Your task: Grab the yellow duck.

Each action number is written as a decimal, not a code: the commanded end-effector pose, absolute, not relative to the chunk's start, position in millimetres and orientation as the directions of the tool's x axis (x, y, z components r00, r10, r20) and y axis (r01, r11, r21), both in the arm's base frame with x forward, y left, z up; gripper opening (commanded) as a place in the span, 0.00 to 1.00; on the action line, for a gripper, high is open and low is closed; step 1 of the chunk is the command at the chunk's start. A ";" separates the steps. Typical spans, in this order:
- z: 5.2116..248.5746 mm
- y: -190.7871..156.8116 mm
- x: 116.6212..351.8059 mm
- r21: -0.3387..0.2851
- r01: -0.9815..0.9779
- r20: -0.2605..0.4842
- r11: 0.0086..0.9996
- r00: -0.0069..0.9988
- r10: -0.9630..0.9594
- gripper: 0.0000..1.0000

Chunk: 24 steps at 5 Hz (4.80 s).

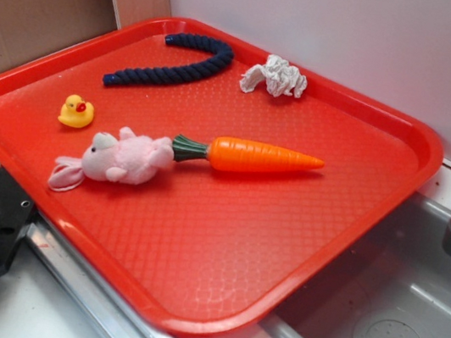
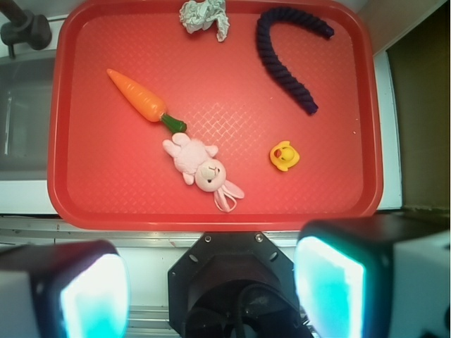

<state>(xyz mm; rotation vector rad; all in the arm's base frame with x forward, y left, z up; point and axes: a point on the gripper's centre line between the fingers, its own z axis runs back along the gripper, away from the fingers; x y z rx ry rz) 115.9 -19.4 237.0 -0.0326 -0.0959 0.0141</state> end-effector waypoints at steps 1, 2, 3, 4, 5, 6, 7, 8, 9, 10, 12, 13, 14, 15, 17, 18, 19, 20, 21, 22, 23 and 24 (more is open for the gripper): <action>237.0 -19.4 115.9 -0.033 -0.013 0.096 0.999 0.995 0.016 1.00; 227.2 -6.4 123.7 -0.075 -0.188 0.146 0.979 0.969 0.197 1.00; 213.4 3.6 124.4 -0.117 -0.329 0.196 0.937 0.917 0.346 1.00; 197.6 14.8 123.0 -0.161 -0.494 0.211 0.855 0.829 0.518 1.00; 175.9 31.6 124.9 -0.212 -0.639 0.188 0.739 0.715 0.673 1.00; 156.3 42.5 128.7 -0.226 -0.744 0.187 0.629 0.601 0.777 1.00; 136.2 48.7 139.5 -0.214 -0.802 0.195 0.557 0.524 0.829 1.00; 113.3 56.1 149.6 -0.176 -0.850 0.220 0.496 0.457 0.862 1.00; 99.1 62.9 153.3 -0.131 -0.880 0.243 0.456 0.418 0.875 1.00; 83.4 73.0 154.8 -0.103 -0.907 0.261 0.408 0.371 0.891 1.00; 59.6 82.7 166.2 -0.052 -0.928 0.286 0.370 0.341 0.895 1.00; 50.8 81.0 171.5 -0.047 -0.922 0.284 0.384 0.356 0.890 1.00; 41.4 75.1 176.2 -0.038 -0.911 0.273 0.412 0.387 0.881 1.00; 33.9 72.1 177.0 -0.017 -0.910 0.278 0.415 0.394 0.876 0.05; 19.8 74.7 174.7 0.009 -0.919 0.265 0.393 0.381 0.886 0.00; 19.8 74.0 175.2 0.009 -0.919 0.261 0.394 0.382 0.886 0.00; 41.2 69.1 178.6 -0.004 -0.891 0.228 0.454 0.441 0.868 0.00; 81.0 55.3 183.1 -0.059 -0.776 0.166 0.628 0.613 0.773 0.00; 113.6 29.7 187.6 -0.105 -0.632 0.121 0.768 0.758 0.641 0.00; 141.7 3.8 188.3 -0.161 -0.517 0.088 0.841 0.841 0.534 0.00; 170.8 -19.6 178.3 -0.186 -0.397 0.084 0.899 0.905 0.417 0.00; 193.1 -35.3 167.6 -0.200 -0.320 0.095 0.926 0.934 0.343 0.00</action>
